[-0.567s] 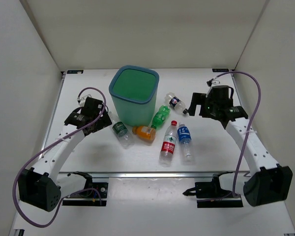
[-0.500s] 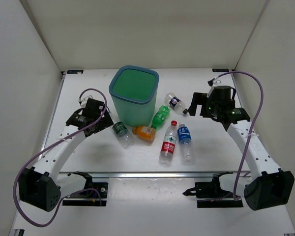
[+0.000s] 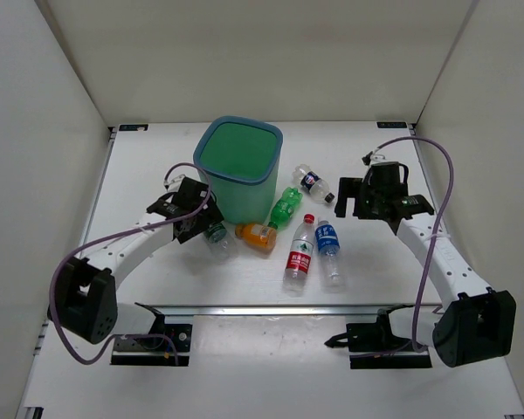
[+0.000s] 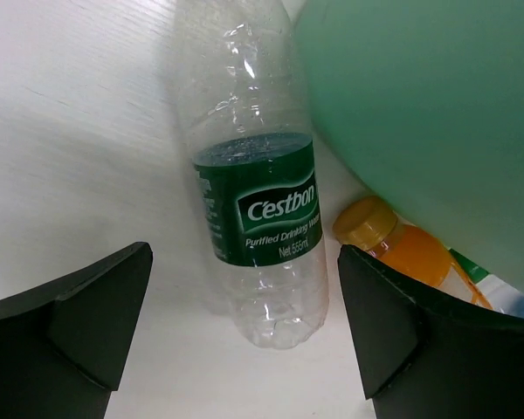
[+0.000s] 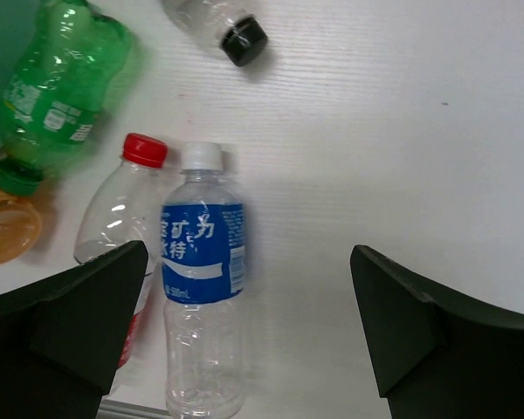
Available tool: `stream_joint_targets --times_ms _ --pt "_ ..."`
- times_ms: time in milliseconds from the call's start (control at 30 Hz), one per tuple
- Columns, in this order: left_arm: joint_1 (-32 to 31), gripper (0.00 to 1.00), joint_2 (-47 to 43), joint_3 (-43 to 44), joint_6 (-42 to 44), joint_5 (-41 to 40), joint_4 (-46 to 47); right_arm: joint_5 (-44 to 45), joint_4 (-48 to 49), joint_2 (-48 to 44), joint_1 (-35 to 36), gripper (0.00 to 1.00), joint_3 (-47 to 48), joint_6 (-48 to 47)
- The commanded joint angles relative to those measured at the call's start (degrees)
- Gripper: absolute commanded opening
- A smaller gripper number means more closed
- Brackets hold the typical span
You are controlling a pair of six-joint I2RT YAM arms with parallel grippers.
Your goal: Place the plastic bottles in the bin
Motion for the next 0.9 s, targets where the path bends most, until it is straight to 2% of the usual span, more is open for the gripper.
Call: stream_joint_targets --times_ms 0,233,367,433,500,633,700,767,867 --pt "-0.6 0.98 1.1 -1.8 -2.0 -0.6 5.2 -0.5 1.4 -2.3 -1.2 0.99 -0.5 0.3" --pt "-1.1 0.98 6.8 -3.3 -1.6 -1.0 9.3 0.1 1.0 -2.5 -0.7 0.99 -1.4 0.7" --pt "-0.5 0.74 6.7 -5.0 -1.2 -1.9 7.7 -0.1 0.9 -1.7 1.1 0.99 -2.6 1.7" --pt "0.7 0.58 4.4 -6.0 -0.3 -2.2 6.6 0.6 0.5 -0.8 1.3 1.00 -3.6 1.7" --pt "1.1 0.52 0.0 -6.4 0.4 -3.1 3.2 0.4 0.5 -1.0 1.6 0.99 -4.3 2.3" --pt "1.1 0.51 -12.3 -4.1 3.1 -11.0 -5.8 -0.8 0.2 -1.4 1.4 0.99 -7.6 2.5" --pt "1.7 0.50 -18.1 0.1 5.1 -13.7 -10.1 -1.4 0.4 -1.3 1.1 0.99 -8.6 3.1" --pt "3.2 0.50 -22.2 4.4 9.4 -14.3 -10.9 -2.3 0.9 -0.3 1.6 1.00 -9.5 3.7" --pt "2.0 0.42 -23.5 12.5 13.6 -15.2 -7.4 -2.1 2.4 1.2 4.3 0.99 -9.7 3.1"
